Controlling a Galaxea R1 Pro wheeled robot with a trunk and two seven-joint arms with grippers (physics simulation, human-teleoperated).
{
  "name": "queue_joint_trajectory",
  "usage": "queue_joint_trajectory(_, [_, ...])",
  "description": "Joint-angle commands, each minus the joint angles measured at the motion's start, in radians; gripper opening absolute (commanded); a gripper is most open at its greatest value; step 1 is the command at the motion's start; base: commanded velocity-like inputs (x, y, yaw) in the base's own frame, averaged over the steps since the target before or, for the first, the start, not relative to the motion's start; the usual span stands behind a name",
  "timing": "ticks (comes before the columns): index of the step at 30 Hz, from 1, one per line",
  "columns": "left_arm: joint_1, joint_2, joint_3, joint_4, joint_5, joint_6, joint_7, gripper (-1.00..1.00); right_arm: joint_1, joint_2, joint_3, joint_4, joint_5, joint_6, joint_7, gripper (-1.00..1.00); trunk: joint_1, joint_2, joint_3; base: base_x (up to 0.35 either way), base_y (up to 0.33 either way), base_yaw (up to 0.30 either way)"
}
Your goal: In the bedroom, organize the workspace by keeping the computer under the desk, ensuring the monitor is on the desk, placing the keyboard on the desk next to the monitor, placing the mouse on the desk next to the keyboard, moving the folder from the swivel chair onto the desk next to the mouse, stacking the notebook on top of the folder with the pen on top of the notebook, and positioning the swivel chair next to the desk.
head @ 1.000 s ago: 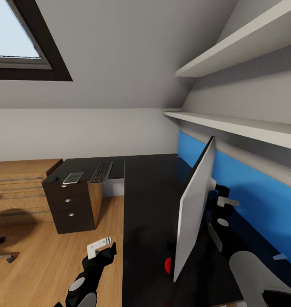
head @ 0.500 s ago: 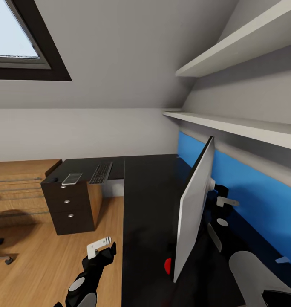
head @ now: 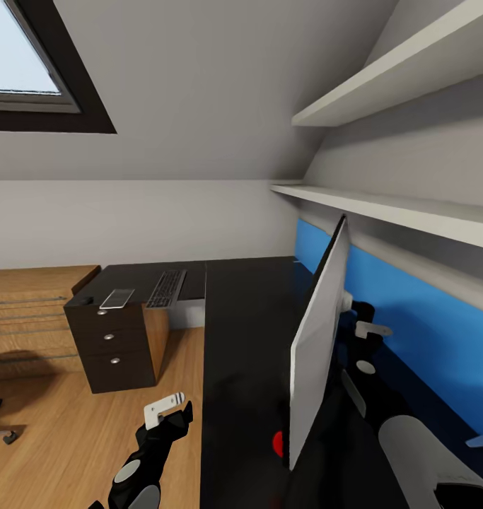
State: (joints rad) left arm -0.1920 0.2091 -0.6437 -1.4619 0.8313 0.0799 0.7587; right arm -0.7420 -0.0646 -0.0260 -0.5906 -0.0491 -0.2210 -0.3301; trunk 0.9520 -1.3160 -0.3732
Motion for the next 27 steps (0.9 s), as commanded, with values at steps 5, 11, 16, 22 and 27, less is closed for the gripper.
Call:
queue_joint_trajectory(5, [-0.001,0.001,-0.002,-0.002,0.002,0.004,0.007,1.00,0.000,0.003,0.007,-0.007,-0.015,-0.009,0.003,-1.00,0.000,-0.001,-0.001,0.000,0.000,0.000])
queue_joint_trajectory(11, [-0.001,0.001,-0.002,-0.002,0.002,0.004,0.007,1.00,0.000,0.003,0.006,-0.008,-0.017,-0.009,0.002,-1.00,0.000,-0.001,-0.002,0.000,0.000,0.000])
queue_joint_trajectory(16, [-0.001,0.001,-0.002,-0.002,0.002,0.004,0.007,1.00,0.000,0.003,0.006,-0.008,-0.017,-0.010,0.002,-1.00,0.000,-0.001,-0.005,0.000,0.000,0.000])
queue_joint_trajectory(22, [-0.001,0.002,-0.002,-0.002,0.002,0.004,0.007,1.00,0.000,0.003,0.006,-0.008,-0.017,-0.011,0.002,-1.00,0.000,-0.001,-0.009,0.000,0.000,-0.022])
queue_joint_trajectory(27, [-0.001,0.002,-0.002,-0.002,0.002,0.004,0.007,1.00,0.000,0.003,0.005,-0.008,-0.017,-0.011,0.002,-1.00,0.000,-0.001,-0.012,0.000,0.000,-0.026])
